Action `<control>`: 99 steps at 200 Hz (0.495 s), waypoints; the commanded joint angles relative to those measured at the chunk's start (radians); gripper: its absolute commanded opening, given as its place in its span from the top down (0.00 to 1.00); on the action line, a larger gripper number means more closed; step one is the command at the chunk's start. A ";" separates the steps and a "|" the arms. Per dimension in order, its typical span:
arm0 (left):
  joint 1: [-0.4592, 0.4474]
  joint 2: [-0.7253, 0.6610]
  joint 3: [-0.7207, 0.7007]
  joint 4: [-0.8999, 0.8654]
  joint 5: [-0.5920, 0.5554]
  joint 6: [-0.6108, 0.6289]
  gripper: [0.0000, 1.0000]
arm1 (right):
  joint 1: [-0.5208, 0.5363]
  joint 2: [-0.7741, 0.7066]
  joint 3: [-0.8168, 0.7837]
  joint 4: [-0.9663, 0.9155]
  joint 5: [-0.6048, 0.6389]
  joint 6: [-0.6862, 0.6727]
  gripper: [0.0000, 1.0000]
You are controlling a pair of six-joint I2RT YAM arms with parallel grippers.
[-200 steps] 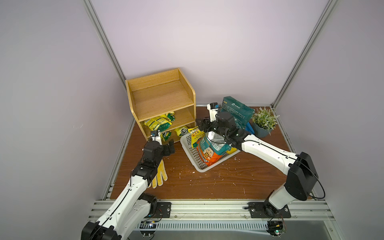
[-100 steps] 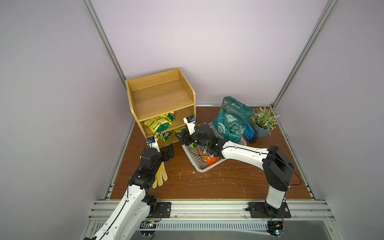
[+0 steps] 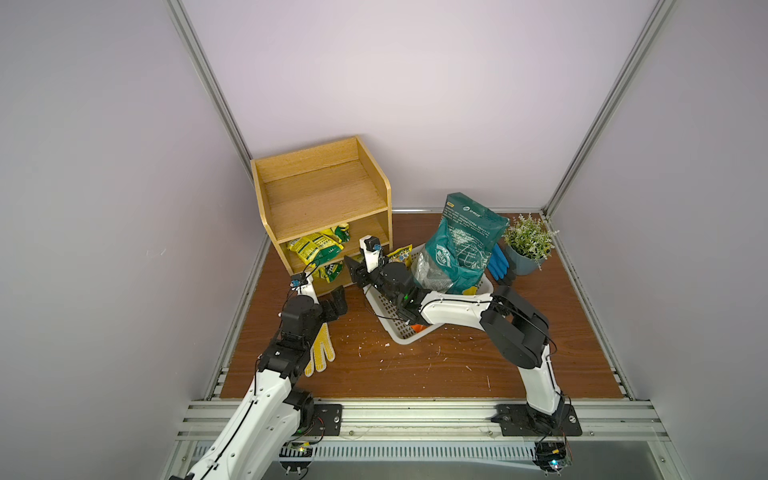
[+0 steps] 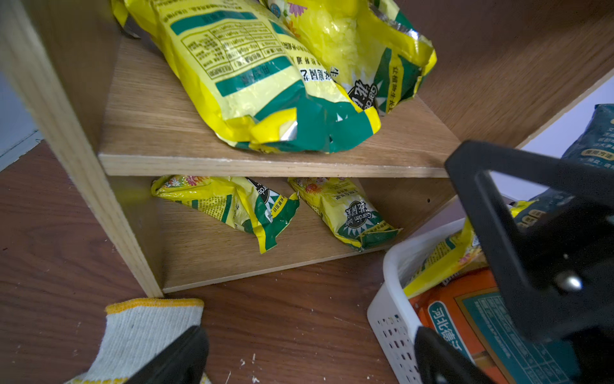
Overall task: Take down the fertilizer bag from the shelf
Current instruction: Pick up the fertilizer bag from the shelf.
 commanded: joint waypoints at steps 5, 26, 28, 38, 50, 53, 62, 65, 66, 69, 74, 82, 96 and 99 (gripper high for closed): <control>0.020 -0.004 -0.009 0.031 0.005 -0.009 0.00 | 0.001 0.029 0.088 0.121 0.028 -0.046 0.41; 0.025 -0.003 -0.010 0.033 0.009 -0.011 0.00 | 0.001 0.070 0.144 0.119 0.028 -0.056 0.41; 0.025 -0.003 -0.009 0.032 0.010 -0.011 0.00 | 0.001 0.075 0.151 0.118 0.028 -0.057 0.41; 0.026 -0.006 -0.009 0.033 0.010 -0.011 0.00 | 0.000 0.093 0.182 0.109 0.030 -0.068 0.41; 0.029 -0.006 -0.011 0.036 0.011 -0.014 0.00 | 0.001 0.119 0.222 0.091 0.028 -0.079 0.40; 0.029 -0.006 -0.011 0.036 0.013 -0.013 0.00 | 0.002 0.127 0.234 0.087 0.028 -0.082 0.40; 0.030 -0.005 -0.011 0.038 0.015 -0.013 0.00 | 0.000 0.150 0.267 0.073 0.029 -0.085 0.40; 0.031 -0.004 -0.011 0.038 0.016 -0.013 0.00 | -0.001 0.158 0.278 0.068 0.030 -0.085 0.40; 0.032 -0.004 -0.011 0.038 0.016 -0.013 0.00 | 0.000 0.161 0.281 0.067 0.030 -0.085 0.40; 0.032 -0.004 -0.010 0.038 0.017 -0.013 0.00 | -0.001 0.168 0.293 0.062 0.031 -0.086 0.40; 0.033 -0.004 -0.011 0.038 0.018 -0.013 0.00 | -0.002 0.180 0.310 0.052 0.036 -0.087 0.40; 0.034 -0.005 -0.011 0.038 0.018 -0.013 0.00 | -0.003 0.200 0.337 0.044 0.048 -0.086 0.41; 0.034 -0.008 -0.011 0.036 0.016 -0.013 0.00 | -0.007 0.227 0.372 0.030 0.067 -0.088 0.44; 0.035 -0.010 -0.011 0.036 0.017 -0.013 0.00 | -0.007 0.230 0.378 0.029 0.069 -0.087 0.47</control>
